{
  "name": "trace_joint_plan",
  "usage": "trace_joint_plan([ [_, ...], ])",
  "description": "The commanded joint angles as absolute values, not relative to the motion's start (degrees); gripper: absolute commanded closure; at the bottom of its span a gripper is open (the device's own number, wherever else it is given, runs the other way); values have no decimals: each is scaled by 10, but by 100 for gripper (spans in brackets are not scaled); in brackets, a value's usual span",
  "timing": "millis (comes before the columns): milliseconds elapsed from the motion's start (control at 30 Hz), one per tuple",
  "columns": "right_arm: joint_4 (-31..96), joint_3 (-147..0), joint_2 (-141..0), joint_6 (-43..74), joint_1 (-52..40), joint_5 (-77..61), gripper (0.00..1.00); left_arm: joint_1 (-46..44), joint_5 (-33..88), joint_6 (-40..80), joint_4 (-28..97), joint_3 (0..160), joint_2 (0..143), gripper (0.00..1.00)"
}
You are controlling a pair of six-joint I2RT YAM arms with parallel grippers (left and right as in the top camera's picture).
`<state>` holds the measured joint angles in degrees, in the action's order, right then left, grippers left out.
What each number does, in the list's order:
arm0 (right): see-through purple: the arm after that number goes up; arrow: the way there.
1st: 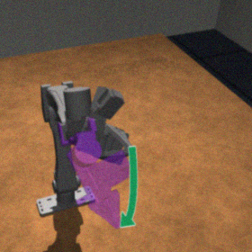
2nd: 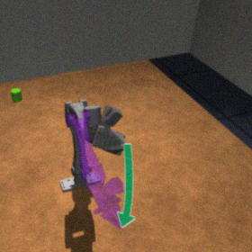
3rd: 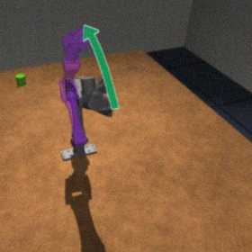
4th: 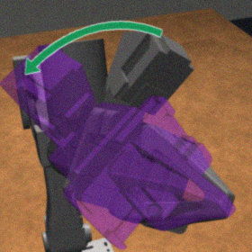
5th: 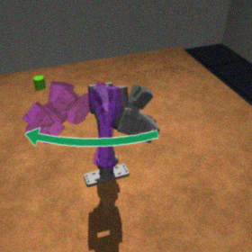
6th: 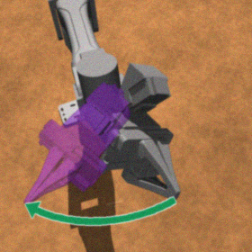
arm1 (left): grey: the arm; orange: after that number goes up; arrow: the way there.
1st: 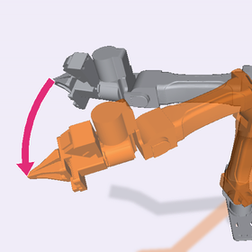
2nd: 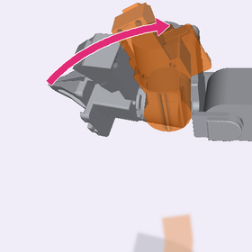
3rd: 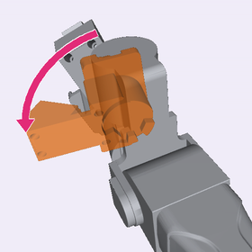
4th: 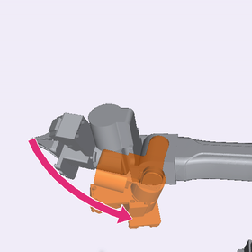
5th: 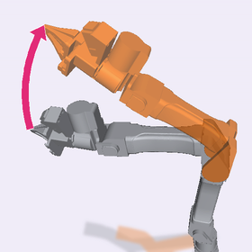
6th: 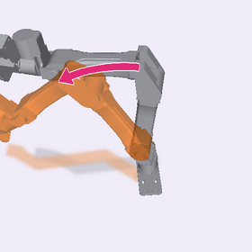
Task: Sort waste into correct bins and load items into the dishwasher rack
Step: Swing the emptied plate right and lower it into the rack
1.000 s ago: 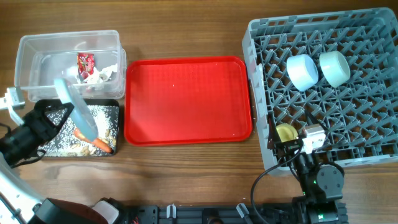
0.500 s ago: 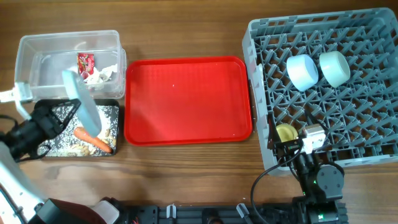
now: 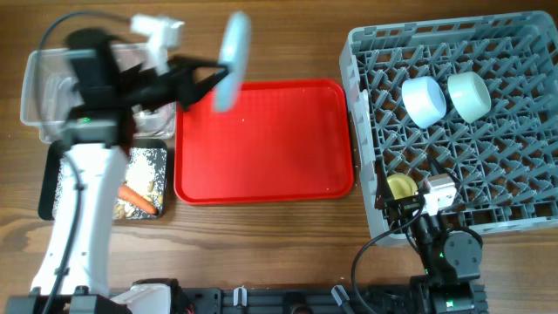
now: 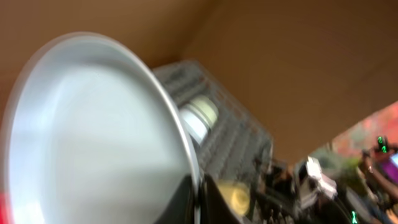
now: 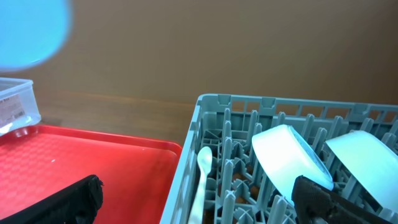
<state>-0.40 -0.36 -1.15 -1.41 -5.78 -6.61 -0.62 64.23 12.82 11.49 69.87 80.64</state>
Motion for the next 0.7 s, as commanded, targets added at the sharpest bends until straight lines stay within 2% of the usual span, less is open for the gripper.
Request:
trace_joint_plan([
  [0, -6, -3, -8, -13, -56, -77, 0, -130, 485, 399, -25, 703, 842, 96],
  [333, -6, -3, -8, -14, -56, -77, 0, -339, 225, 684, -334, 703, 997, 96],
  [500, -6, -3, -8, -14, -56, -77, 0, -385, 141, 714, -393, 703, 1034, 96],
  [667, -6, -3, -8, -14, -56, -77, 0, -399, 134, 714, -389, 703, 1042, 96],
])
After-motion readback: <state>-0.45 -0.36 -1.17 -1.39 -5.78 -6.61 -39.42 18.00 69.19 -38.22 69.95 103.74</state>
